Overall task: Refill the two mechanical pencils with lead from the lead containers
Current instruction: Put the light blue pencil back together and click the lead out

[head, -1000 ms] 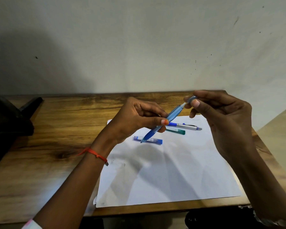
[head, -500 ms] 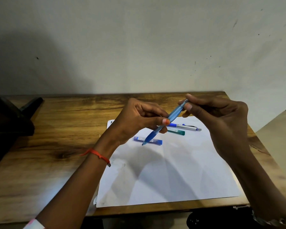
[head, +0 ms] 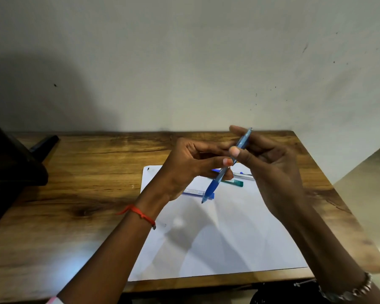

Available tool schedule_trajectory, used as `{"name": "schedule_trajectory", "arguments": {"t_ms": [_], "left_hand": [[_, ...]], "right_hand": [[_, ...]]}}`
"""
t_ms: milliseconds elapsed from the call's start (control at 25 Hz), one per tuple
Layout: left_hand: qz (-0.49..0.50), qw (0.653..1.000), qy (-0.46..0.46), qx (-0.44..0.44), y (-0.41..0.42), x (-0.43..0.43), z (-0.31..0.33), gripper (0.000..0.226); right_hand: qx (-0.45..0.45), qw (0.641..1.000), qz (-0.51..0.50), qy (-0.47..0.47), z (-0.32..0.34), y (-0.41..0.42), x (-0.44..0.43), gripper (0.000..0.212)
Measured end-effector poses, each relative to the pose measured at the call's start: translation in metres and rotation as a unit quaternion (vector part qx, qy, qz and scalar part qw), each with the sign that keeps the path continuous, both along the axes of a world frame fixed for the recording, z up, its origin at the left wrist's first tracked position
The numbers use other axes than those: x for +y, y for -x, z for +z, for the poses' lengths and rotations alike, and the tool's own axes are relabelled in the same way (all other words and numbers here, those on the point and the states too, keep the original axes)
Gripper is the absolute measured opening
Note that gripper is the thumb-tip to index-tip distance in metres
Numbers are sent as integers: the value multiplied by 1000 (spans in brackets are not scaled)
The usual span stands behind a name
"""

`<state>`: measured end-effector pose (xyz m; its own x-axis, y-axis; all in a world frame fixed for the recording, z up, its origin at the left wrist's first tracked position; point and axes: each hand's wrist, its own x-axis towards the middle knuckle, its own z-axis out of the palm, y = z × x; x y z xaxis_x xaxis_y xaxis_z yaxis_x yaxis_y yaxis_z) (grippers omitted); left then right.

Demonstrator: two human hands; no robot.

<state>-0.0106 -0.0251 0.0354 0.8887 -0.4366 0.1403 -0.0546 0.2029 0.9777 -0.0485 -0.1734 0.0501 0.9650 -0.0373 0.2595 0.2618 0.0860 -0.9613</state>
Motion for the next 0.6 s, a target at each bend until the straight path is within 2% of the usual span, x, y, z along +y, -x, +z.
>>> {"name": "schedule_trajectory", "arguments": {"t_ms": [120, 200, 280, 360, 440, 600], "left_hand": [[18, 999, 22, 22, -1, -3, 1, 19], [40, 998, 23, 32, -4, -2, 0, 23], [68, 997, 5, 45, -7, 1, 0, 29], [79, 995, -11, 66, -7, 2, 0, 33], [86, 992, -25, 86, -4, 3, 0, 40], [89, 991, -36, 97, -2, 7, 0, 44]], "right_hand": [[33, 999, -9, 6, 6, -6, 7, 19], [50, 997, -7, -57, 18, -11, 9, 19], [84, 984, 23, -155, 34, -16, 12, 28], [130, 965, 56, -221, 53, -19, 13, 47], [148, 955, 84, -242, 75, -21, 13, 57], [108, 957, 114, -244, 122, -16, 14, 54]]}}
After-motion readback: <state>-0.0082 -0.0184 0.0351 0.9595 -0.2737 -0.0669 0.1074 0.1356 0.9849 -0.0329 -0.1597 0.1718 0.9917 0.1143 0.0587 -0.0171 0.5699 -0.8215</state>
